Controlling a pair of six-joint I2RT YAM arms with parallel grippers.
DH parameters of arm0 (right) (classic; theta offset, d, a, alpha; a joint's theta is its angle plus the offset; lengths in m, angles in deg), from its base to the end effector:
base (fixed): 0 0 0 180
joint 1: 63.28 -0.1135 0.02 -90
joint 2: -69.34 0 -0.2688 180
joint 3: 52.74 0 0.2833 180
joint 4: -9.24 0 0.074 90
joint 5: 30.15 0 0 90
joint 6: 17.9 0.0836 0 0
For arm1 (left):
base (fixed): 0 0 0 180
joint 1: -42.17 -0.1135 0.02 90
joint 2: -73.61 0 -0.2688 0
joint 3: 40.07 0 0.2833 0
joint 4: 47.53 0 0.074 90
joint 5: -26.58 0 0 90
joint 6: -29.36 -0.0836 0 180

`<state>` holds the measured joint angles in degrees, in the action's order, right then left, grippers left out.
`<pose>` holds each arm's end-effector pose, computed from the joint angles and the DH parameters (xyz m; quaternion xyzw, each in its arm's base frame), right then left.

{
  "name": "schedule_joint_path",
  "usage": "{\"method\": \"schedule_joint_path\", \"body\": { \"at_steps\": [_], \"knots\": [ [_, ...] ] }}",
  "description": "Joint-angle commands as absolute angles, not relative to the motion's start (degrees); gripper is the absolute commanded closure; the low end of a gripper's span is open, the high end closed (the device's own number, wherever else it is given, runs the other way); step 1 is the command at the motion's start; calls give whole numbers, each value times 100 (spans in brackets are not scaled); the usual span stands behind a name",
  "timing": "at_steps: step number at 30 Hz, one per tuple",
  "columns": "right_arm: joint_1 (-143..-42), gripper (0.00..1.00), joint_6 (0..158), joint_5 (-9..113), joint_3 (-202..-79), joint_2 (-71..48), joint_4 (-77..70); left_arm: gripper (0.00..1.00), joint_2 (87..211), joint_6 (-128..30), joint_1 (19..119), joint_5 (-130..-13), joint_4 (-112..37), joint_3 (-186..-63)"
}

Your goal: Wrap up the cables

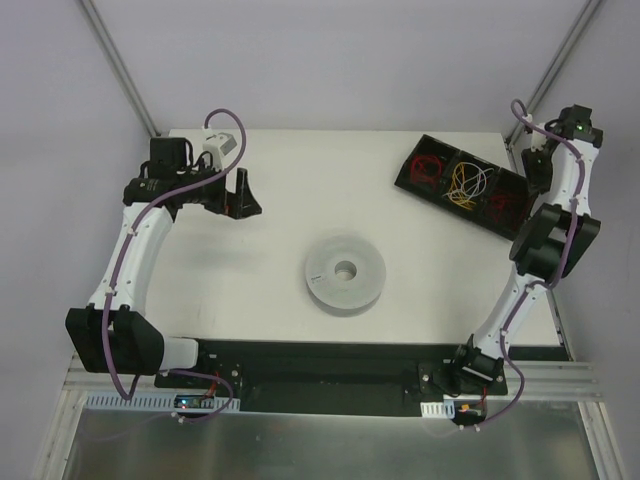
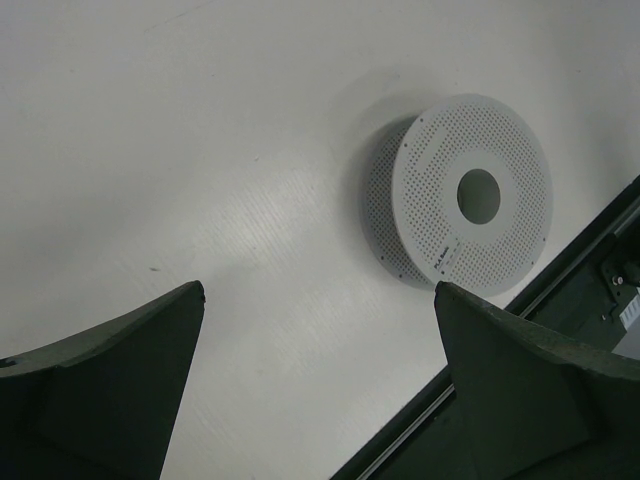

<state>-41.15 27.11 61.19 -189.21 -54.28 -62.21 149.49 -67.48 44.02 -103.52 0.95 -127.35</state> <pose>0.4876 -0.2004 0.2658 -0.1877 0.9442 -0.1590 0.2193 0.3403 -0.0649 0.3470 0.2160 0.8270 -0.2884 0.4315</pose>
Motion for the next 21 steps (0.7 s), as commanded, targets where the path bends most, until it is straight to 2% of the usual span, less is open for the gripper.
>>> {"method": "schedule_joint_path", "body": {
  "at_steps": [1,12,15,19,21],
  "knots": [
    [-4184,64,2798,6459,-19328,-5687,-5985,1,14998,-6750,4446,-10245,21,-12709],
    [-4263,64,2631,6635,-19522,-6214,-5889,1,15104,-6803,4454,-10095,38,-12701],
    [-4289,73,2622,6609,-19618,-6294,-5871,1,15122,-6803,4446,-10078,38,-12709],
    [-4307,97,2605,6574,-19672,-6224,-5871,1,15157,-6803,4454,-10016,38,-12780],
    [-4307,99,2596,6486,-19619,-5988,-5871,1,15157,-6794,4454,-10007,38,-12841]
  ]
}}
